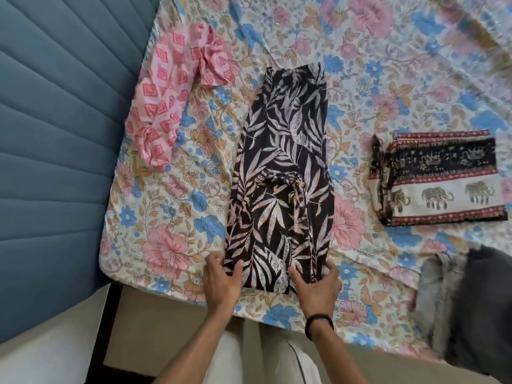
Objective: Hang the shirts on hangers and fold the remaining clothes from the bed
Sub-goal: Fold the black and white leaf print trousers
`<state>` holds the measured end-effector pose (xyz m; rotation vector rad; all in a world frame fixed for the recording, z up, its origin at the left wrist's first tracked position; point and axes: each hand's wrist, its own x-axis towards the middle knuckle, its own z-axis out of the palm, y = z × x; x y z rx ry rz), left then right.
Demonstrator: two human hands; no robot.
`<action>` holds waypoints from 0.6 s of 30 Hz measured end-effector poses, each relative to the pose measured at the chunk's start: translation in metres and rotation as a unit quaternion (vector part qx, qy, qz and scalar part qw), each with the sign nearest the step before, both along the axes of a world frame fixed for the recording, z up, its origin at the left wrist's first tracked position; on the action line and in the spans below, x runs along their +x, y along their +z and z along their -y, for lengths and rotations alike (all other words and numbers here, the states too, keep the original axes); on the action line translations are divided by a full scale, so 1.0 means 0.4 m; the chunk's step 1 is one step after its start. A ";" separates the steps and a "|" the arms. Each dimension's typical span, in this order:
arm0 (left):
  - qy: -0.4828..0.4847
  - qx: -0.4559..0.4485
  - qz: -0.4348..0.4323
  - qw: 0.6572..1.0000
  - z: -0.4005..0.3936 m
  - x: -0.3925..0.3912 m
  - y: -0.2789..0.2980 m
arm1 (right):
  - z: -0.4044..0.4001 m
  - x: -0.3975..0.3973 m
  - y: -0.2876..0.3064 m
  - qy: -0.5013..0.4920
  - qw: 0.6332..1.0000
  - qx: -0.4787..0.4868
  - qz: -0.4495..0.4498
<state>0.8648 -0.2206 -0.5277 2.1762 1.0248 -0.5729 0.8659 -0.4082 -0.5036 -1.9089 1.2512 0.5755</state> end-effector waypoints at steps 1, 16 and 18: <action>0.011 -0.013 -0.021 1.000 0.002 -0.004 -0.001 | -0.002 -0.010 -0.008 -0.011 1.000 0.013 -0.005; -0.018 -0.273 -0.156 0.949 -0.159 -0.100 0.211 | 0.070 -0.147 0.218 -0.133 0.959 0.210 -0.138; 0.118 -0.354 -0.118 0.920 -0.163 0.006 0.238 | 0.077 -0.050 0.253 -0.199 0.951 0.232 -0.055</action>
